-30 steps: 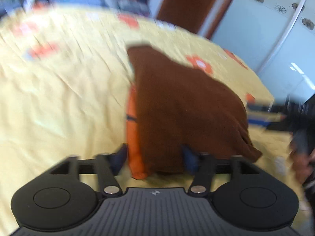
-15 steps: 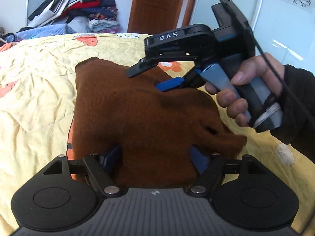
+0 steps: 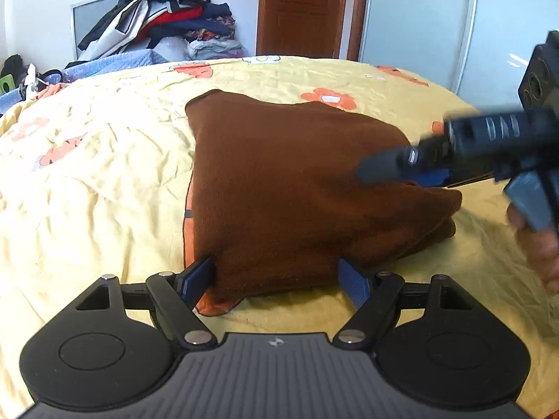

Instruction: Fold small clothes

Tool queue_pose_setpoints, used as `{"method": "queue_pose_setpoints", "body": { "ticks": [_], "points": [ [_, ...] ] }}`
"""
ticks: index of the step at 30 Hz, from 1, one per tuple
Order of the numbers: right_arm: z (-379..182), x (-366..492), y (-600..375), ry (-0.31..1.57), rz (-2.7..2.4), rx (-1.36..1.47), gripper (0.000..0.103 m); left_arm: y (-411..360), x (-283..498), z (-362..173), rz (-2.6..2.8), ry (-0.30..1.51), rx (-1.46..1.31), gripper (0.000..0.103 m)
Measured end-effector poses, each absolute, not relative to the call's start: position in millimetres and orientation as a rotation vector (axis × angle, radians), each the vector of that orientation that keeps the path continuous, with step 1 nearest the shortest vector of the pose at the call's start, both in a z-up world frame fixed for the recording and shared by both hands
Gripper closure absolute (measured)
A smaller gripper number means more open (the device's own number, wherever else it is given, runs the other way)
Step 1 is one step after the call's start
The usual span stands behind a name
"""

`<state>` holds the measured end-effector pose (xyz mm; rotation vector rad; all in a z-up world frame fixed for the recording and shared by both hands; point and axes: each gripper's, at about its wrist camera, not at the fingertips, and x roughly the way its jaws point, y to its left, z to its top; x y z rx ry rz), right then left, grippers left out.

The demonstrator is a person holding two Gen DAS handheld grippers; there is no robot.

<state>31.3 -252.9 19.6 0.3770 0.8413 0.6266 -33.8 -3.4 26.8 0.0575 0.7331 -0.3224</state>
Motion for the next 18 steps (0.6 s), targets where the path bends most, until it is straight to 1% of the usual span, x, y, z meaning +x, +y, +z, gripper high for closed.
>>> {"method": "queue_pose_setpoints", "body": {
  "ticks": [1, 3, 5, 7, 8, 10, 12, 13, 14, 16, 18],
  "points": [
    [20.7, 34.4, -260.6, 0.861, 0.609, 0.439, 0.036, -1.5, -37.3, 29.8, -0.323, 0.731, 0.042, 0.025],
    [32.7, 33.1, -268.3, 0.872, 0.580, 0.469, 0.034, 3.8, -43.2, 33.2, -0.328, 0.726, 0.027, 0.025],
    [50.2, 20.2, -264.6, 0.831, 0.533, 0.406, 0.024, 4.3, -50.6, 28.6, -0.315, 0.740, 0.025, 0.025],
    [63.2, 5.6, -257.8, 0.795, 0.553, 0.371, 0.020, 4.6, -53.5, 26.3, -0.295, 0.770, 0.021, 0.025],
    [67.3, -2.2, -254.2, 0.779, 0.570, 0.374, 0.013, 4.8, -54.6, 25.4, -0.287, 0.781, 0.016, 0.025],
    [63.8, -12.3, -246.1, 0.772, 0.588, 0.363, 0.006, 3.9, -56.0, 20.6, -0.271, 0.803, 0.011, 0.025],
    [42.5, -9.4, -239.7, 0.836, 0.549, 0.329, 0.007, 1.4, -58.6, 18.6, -0.254, 0.793, 0.029, 0.024],
    [31.2, -4.7, -239.8, 0.885, 0.504, 0.326, 0.015, 1.1, -59.7, 18.9, -0.252, 0.798, 0.033, 0.024],
    [24.3, -5.6, -242.7, 0.893, 0.472, 0.331, 0.017, 2.5, -61.6, 19.9, -0.252, 0.800, 0.029, 0.024],
    [31.4, -16.9, -250.9, 0.841, 0.470, 0.382, 0.013, 7.7, -65.7, 21.0, -0.243, 0.804, 0.015, 0.024],
    [41.6, -32.5, -256.9, 0.784, 0.449, 0.409, 0.005, 12.1, -65.9, 19.2, -0.221, 0.812, 0.010, 0.024]
  ]
}}
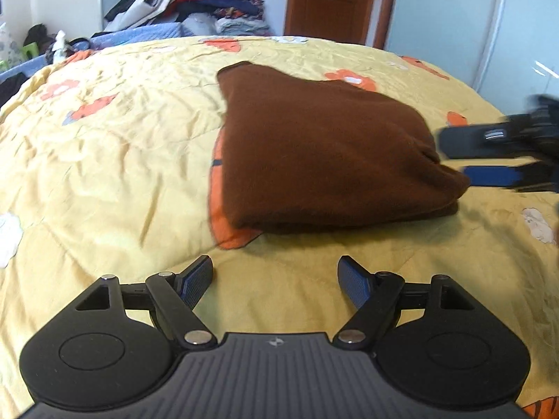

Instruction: Fold small clothes

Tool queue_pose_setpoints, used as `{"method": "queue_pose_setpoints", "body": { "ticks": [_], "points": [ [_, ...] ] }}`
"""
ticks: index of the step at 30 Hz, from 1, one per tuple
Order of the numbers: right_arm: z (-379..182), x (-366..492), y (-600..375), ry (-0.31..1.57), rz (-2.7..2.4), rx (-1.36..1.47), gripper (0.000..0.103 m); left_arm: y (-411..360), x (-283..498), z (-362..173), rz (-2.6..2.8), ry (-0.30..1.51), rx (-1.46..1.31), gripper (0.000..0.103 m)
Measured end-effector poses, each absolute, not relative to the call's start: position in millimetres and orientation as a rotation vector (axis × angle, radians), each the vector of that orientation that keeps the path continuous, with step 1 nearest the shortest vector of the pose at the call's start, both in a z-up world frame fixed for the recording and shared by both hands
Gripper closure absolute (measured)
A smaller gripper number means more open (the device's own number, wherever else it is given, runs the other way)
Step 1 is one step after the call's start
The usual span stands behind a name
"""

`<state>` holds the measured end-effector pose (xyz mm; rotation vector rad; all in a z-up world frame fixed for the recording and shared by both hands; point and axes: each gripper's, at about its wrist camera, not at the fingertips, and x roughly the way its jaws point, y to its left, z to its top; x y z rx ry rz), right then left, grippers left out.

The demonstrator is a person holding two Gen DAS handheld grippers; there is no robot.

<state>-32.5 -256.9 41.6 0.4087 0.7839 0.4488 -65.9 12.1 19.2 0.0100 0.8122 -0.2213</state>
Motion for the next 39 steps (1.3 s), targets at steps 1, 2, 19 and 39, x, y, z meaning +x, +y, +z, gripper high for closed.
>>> {"method": "queue_pose_setpoints", "body": {
  "ticks": [1, 2, 19, 39],
  "points": [
    [45.4, -41.3, -258.8, 0.755, 0.431, 0.401, 0.001, 13.4, -67.2, 18.5, -0.213, 0.810, 0.010, 0.024],
    [47.2, -48.4, -260.1, 0.739, 0.413, 0.391, 0.001, 14.3, -68.4, 18.3, -0.206, 0.809, 0.011, 0.024],
    [1.8, -76.5, -214.0, 0.820, 0.157, -0.014, 0.000, 14.7, -73.4, 3.5, -0.066, 0.727, 0.027, 0.000],
    [-7.0, -85.2, -204.6, 0.716, 0.093, -0.022, 0.000, 14.2, -71.6, -0.4, -0.057, 0.697, 0.018, 0.000]
  ]
}}
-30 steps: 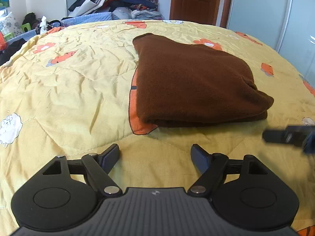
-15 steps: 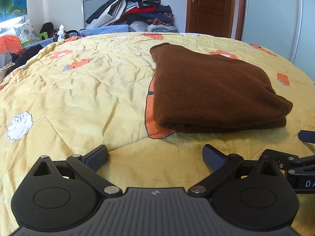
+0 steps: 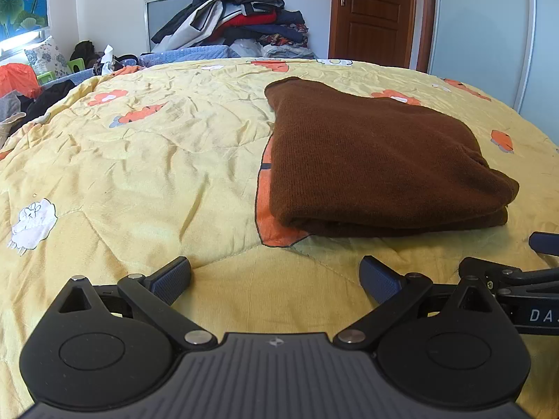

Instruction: Fold small clothes

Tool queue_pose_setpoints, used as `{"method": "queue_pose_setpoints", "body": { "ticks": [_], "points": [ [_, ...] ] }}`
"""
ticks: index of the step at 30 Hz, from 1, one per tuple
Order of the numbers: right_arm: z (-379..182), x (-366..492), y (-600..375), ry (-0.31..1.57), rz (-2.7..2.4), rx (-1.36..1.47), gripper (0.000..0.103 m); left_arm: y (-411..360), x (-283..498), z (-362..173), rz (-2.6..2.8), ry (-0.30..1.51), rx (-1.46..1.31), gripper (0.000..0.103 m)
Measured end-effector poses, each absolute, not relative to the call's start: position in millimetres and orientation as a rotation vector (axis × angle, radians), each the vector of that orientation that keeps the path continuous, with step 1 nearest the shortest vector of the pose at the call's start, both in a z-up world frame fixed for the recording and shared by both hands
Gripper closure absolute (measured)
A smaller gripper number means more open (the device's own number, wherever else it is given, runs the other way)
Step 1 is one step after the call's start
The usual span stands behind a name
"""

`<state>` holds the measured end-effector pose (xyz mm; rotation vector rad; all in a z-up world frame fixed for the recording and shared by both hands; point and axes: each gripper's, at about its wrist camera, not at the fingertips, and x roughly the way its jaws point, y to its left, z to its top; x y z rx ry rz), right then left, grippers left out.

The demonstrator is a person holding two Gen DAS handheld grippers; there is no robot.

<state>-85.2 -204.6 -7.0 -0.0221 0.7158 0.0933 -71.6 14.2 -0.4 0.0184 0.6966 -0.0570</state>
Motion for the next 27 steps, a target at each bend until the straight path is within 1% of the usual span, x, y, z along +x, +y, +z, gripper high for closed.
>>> {"method": "queue_pose_setpoints", "body": {
  "ticks": [27],
  "points": [
    [-8.6, -86.8, -205.6, 0.705, 0.091, -0.019, 0.000, 14.3, -71.7, -1.0, -0.057, 0.694, 0.018, 0.000]
  ]
}}
